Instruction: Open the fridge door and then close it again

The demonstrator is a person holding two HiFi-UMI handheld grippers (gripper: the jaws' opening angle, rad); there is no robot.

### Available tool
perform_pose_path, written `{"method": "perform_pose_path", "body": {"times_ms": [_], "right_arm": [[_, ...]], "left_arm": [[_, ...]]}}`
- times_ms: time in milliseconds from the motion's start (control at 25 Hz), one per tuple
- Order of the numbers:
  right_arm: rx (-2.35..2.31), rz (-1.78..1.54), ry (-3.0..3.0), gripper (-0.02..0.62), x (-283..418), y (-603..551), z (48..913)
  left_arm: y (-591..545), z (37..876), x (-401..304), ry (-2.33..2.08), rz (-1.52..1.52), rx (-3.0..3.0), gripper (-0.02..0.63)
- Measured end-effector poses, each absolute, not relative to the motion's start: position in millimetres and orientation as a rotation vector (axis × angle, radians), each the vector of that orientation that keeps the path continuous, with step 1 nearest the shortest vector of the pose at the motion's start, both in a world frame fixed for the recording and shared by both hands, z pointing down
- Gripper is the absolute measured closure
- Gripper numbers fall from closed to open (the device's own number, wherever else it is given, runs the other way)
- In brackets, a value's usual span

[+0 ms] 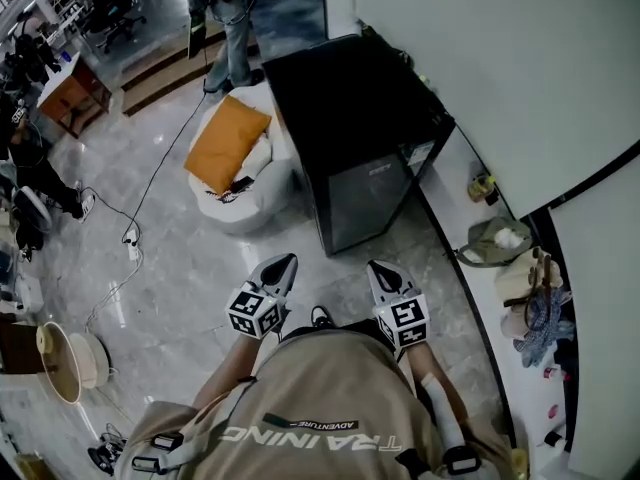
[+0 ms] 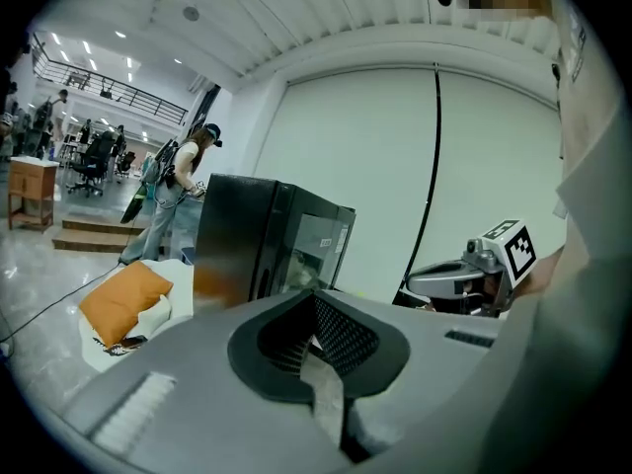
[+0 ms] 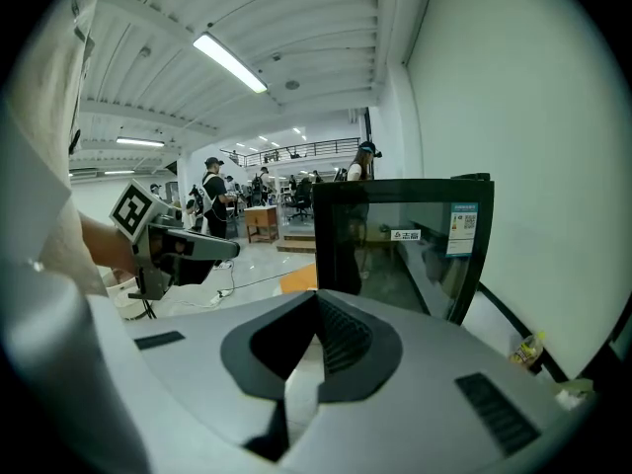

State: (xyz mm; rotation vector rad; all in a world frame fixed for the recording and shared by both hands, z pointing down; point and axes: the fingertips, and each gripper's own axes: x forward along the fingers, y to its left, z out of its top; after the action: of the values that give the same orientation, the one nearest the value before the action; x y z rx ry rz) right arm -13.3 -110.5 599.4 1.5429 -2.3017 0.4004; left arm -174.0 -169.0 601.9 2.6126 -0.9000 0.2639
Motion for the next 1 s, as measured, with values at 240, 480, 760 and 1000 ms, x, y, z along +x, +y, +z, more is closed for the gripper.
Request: {"method": "perform_pose_path", "body": {"times_ms": [240,480,760,1000], "right_arm": [[1.581,0.388,-2.277,0.600,-26,-136,595],[1.565,0.344,-2.270,0.600,-25,-160,585],[1.578,0.384,-2.304,0.600,-8,-192,586],[1.462,0.329,-2.369,0.600,-4,-226,587]], "left_arm": [[-193,613,-177,-0.823,0.278,2.609,0.606],[-216,616,-161,-0.765,0.300,2.627,0.606],[-243,615,-145,-0.772,0.344,2.643,0.606],[-263,630,-136,-0.794,0.410,2.579,0.606]]}}
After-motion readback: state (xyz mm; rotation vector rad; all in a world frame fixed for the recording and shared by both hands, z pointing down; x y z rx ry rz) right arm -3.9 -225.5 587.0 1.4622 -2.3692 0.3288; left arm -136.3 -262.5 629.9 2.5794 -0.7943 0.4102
